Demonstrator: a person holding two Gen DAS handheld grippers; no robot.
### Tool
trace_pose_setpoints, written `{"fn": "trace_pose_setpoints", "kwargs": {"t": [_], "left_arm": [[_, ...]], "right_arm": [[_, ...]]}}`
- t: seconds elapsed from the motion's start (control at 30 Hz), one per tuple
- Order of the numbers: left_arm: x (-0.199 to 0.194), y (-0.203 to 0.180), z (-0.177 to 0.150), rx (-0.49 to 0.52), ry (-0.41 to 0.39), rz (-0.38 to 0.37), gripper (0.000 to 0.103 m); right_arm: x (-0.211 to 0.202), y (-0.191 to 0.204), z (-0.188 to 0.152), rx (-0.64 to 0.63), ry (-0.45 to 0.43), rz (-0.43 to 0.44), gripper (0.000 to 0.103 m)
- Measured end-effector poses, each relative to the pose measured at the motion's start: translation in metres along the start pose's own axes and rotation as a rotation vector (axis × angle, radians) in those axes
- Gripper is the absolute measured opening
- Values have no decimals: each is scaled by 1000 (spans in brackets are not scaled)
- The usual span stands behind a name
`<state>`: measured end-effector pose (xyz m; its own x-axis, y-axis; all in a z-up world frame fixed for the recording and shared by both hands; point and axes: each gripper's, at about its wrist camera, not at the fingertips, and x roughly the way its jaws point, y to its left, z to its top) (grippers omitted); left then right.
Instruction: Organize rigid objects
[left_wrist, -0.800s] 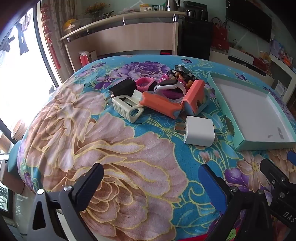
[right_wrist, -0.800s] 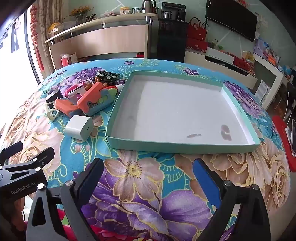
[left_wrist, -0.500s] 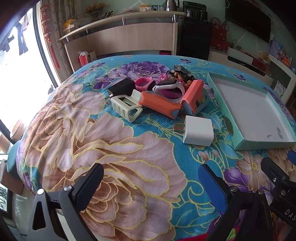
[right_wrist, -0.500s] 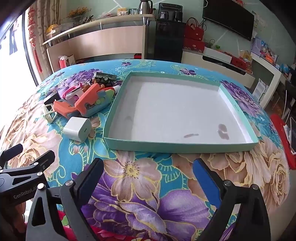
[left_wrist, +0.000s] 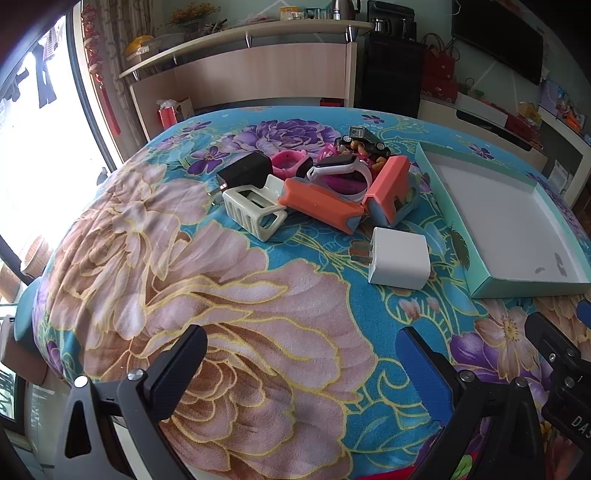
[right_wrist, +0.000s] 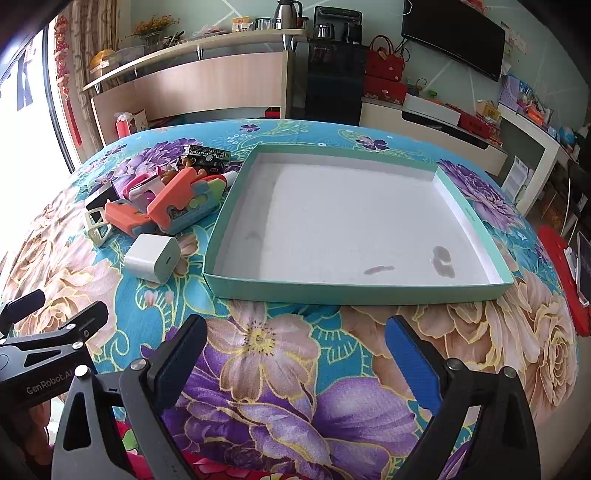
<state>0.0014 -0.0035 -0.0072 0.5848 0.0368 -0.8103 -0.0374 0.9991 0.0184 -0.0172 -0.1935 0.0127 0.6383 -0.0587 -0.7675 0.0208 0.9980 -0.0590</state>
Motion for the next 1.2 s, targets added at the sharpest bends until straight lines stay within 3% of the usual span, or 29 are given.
{"fn": "trace_pose_setpoints", "kwargs": {"t": [1.2], "left_arm": [[8, 5, -2, -21, 27, 6, 103]], "right_arm": [[2, -2, 0, 8, 5, 5, 97]]}}
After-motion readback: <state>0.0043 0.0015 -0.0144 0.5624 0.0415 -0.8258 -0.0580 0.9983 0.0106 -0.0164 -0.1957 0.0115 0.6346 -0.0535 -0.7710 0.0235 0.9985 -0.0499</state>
